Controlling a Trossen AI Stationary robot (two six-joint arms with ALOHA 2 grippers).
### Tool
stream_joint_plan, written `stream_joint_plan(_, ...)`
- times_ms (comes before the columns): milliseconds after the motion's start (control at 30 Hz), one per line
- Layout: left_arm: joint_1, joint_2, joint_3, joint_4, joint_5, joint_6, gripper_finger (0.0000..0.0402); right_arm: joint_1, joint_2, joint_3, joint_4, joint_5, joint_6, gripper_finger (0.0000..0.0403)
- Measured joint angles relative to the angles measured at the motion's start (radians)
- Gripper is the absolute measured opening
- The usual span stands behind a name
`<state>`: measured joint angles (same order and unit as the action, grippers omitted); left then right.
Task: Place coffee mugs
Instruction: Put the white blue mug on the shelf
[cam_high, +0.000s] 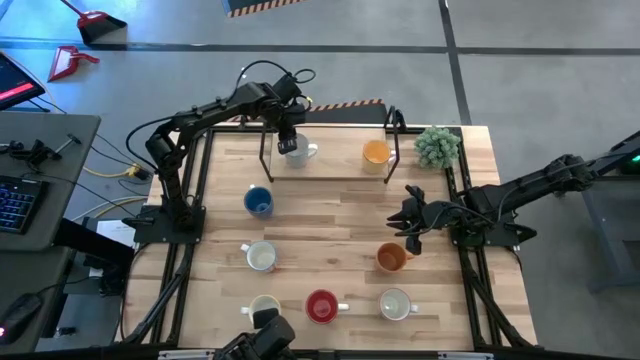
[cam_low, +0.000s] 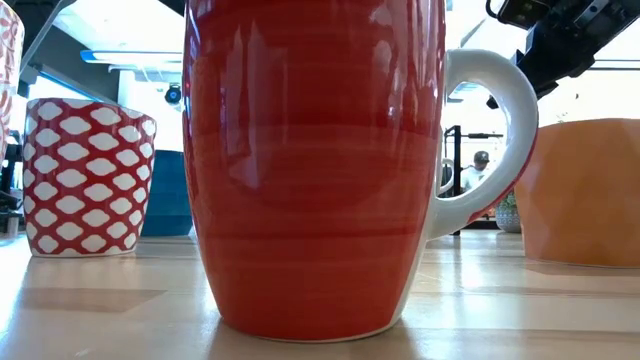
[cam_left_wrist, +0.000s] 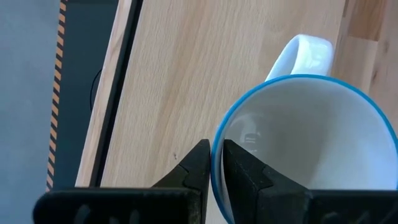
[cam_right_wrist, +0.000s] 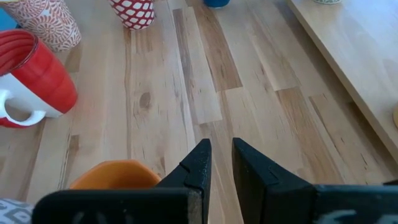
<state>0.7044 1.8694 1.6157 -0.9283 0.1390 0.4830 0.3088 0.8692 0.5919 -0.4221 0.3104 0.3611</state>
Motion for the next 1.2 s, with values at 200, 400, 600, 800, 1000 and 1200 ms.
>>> stream_joint_plan(200, 0.0, 0.0, 0.013, -0.001, -0.003, 0.012, 0.0033, 0.0, 0.0, 0.0, 0.0, -0.004, 0.0, 0.0044)
stream_joint_plan(400, 0.0, 0.0, 0.049, 0.0, -0.015, -0.008, 0.0033, 0.0, 0.0, 0.0, 0.0, -0.008, 0.001, 0.0044)
stream_joint_plan(600, -0.005, 0.0, 0.05, -0.002, -0.015, -0.01, 0.0033, 0.0, 0.0, 0.0, -0.008, -0.008, 0.001, 0.0044)
stream_joint_plan(800, -0.013, -0.005, 0.053, -0.006, -0.018, -0.019, 0.0033, 0.0, 0.0, 0.0, -0.034, -0.008, 0.0, 0.0044)
stream_joint_plan(1000, -0.013, -0.01, 0.123, -0.024, -0.018, -0.031, 0.0033, 0.0, 0.0, 0.0, -0.036, -0.008, -0.001, 0.0044)
stream_joint_plan(1200, -0.035, -0.01, 0.181, -0.132, -0.019, -0.059, 0.0033, 0.0, 0.0, 0.0, -0.047, -0.008, 0.004, 0.0044)
